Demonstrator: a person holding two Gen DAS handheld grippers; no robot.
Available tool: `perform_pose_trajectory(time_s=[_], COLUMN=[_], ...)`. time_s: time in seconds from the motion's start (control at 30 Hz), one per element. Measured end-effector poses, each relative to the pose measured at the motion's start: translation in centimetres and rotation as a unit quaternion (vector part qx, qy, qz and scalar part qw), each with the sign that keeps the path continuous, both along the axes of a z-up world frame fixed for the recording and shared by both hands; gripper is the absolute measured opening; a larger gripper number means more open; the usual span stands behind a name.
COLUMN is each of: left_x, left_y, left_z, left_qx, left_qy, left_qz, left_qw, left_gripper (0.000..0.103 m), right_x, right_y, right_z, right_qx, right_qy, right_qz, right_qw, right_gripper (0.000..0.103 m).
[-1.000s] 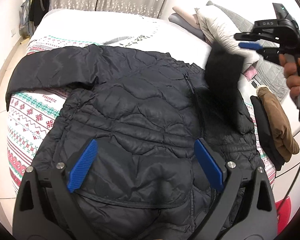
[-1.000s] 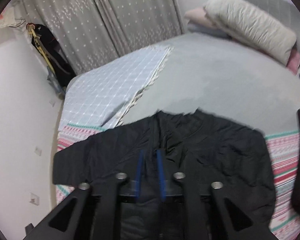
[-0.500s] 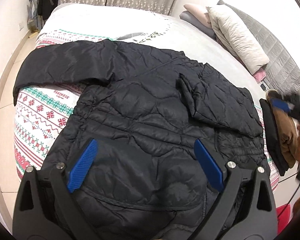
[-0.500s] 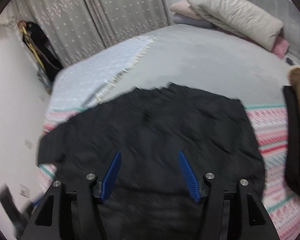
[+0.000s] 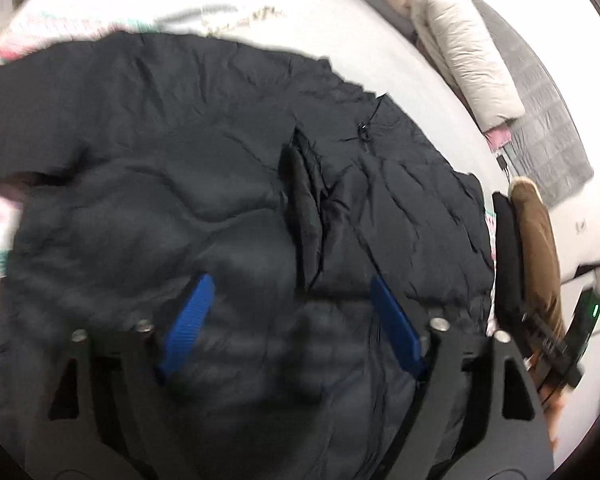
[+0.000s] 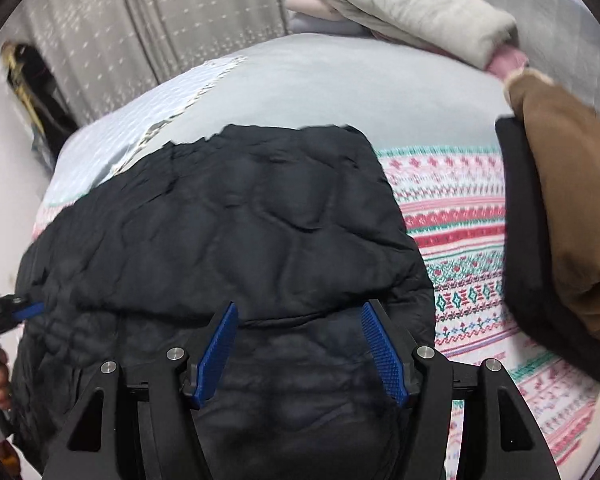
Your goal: Fold large clothes
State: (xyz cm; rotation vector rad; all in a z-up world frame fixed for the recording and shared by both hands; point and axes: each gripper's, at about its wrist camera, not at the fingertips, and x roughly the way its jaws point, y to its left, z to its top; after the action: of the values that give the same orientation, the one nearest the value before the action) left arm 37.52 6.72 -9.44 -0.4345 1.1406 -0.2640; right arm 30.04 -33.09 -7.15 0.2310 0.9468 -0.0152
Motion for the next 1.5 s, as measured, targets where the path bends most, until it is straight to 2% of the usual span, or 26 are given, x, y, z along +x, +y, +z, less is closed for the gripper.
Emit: perform_pose_trajectory(time_s=[0.07,0.17,0.2,0.27,0.33,0.43,0.47,0.5,0.53,0.57,0.6,0.67,0.7,0.73,0.77,0.8,0.87,0.9,0.93,1.03,1.1,1.13,1.17,1.27,1.4,1.5], left_x=[1.3,1.8,2.0,2.8,3.2,2.9,3.3,4.2,5.4,6.3,6.8,6.2,5.6,5.0,4.9,5.1,6.4,7.4,7.6,6.8,5.9,5.3,4.3,2.4,-0.1,-2.3], left_y=[-0.7,-2.1,-2.8,-4.7,-6.3,-7.7,-7.8,-7.9,-8.2,-8.4,-8.3,-7.6,-7.1,-6.9,-6.8,-7.2,-8.2,-8.4,-8.4,-7.8,-7.5,-7.2,-6.8,-5.0,-2.2,0.5], left_z=[-2.0,-2.4,-2.3,-2.0,-0.8,3.2,3.6,3.5,2.8,2.2,1.9,2.7,3.2,3.5,3.4,2.8,0.6,-1.6,-2.5,-2.2,-1.1,-0.3,0.3,1.8,3.4,4.7], left_qx=[-0.005,0.018,0.025,0.031,0.069,0.117,0.138,0.181,0.242,0.279,0.3,0.264,0.228,0.187,0.167,0.153,0.159,0.178,0.177,0.17,0.178,0.182,0.181,0.167,0.134,0.106], left_qy=[0.014,-0.028,-0.044,-0.054,-0.082,-0.189,-0.198,-0.195,-0.175,-0.155,-0.145,-0.174,-0.195,-0.213,-0.217,-0.209,-0.153,-0.103,-0.091,-0.099,-0.093,-0.093,-0.097,-0.092,-0.072,-0.06], left_qz=[0.015,0.014,0.006,-0.033,-0.043,-0.043,-0.032,-0.018,-0.006,-0.003,0.003,0.015,0.019,0.012,0.001,-0.02,-0.05,-0.056,-0.055,-0.043,-0.035,-0.031,-0.03,-0.031,-0.021,-0.009], left_qw=[0.9998,0.9993,0.9987,0.9975,0.9933,0.9741,0.9699,0.9638,0.9542,0.9476,0.9428,0.9485,0.9537,0.959,0.9617,0.9656,0.9741,0.977,0.9784,0.9794,0.979,0.9784,0.9782,0.9811,0.9882,0.9925], left_gripper=[0.075,0.073,0.067,0.011,0.007,0.007,0.009,0.014,0.023,0.026,0.026,0.028,0.03,0.038,0.044,0.045,0.045,0.045,0.045,0.046,0.065,0.08,0.085,0.086,0.087,0.093], right_x=[0.4,1.1,1.3,1.8,2.1,2.4,2.5,2.6,3.0,3.4,4.0,4.9,5.1,5.2,5.3,5.3,5.3,5.4,5.4,4.6,3.7,3.2,2.4,0.5,-2.6,-4.9], right_y=[-0.8,-1.4,-1.4,-1.2,-0.9,-0.5,-0.4,-0.3,-0.2,-0.2,-0.2,-0.4,-0.5,-0.7,-0.9,-1.0,-1.1,-1.1,-1.1,-2.0,-2.5,-2.6,-2.7,-2.0,0.0,1.4], right_z=[-1.3,-3.2,-3.5,-3.9,-4.1,-3.6,-3.5,-3.4,-3.4,-3.6,-4.0,-4.8,-4.9,-5.1,-5.2,-5.3,-5.6,-5.8,-6.0,-6.1,-5.6,-5.2,-4.6,-2.4,1.0,3.0], right_qx=[0.001,0.009,0.011,0.004,-0.005,-0.014,-0.017,-0.021,-0.027,-0.035,-0.043,-0.059,-0.061,-0.057,-0.048,-0.04,-0.035,-0.036,-0.036,-0.022,-0.012,-0.004,0.007,0.017,0.005,0.002], right_qy=[-0.005,-0.005,-0.007,-0.018,-0.034,-0.054,-0.06,-0.064,-0.062,-0.056,-0.047,-0.029,-0.026,-0.025,-0.028,-0.029,-0.025,-0.022,-0.018,-0.007,-0.004,-0.004,-0.005,-0.016,-0.035,-0.04], right_qz=[-0.002,-0.004,-0.002,0.002,0.004,0.005,0.007,0.01,0.013,0.013,0.012,0.004,0.002,0.0,-0.001,-0.002,-0.005,-0.005,-0.007,-0.028,-0.038,-0.041,-0.043,-0.035,-0.028,-0.024], right_qw=[1.0,1.0,1.0,1.0,0.999,0.998,0.998,0.998,0.998,0.998,0.998,0.998,0.998,0.998,0.998,0.999,0.999,0.999,0.999,0.999,0.999,0.999,0.999,0.999,0.999,0.999], right_gripper=[0.065,0.065,0.065,0.065,0.065,0.065,0.065,0.065,0.065,0.065,0.065,0.065,0.065,0.065,0.065,0.065,0.065,0.065,0.065,0.065,0.065,0.066,0.067,0.073,0.083,0.087])
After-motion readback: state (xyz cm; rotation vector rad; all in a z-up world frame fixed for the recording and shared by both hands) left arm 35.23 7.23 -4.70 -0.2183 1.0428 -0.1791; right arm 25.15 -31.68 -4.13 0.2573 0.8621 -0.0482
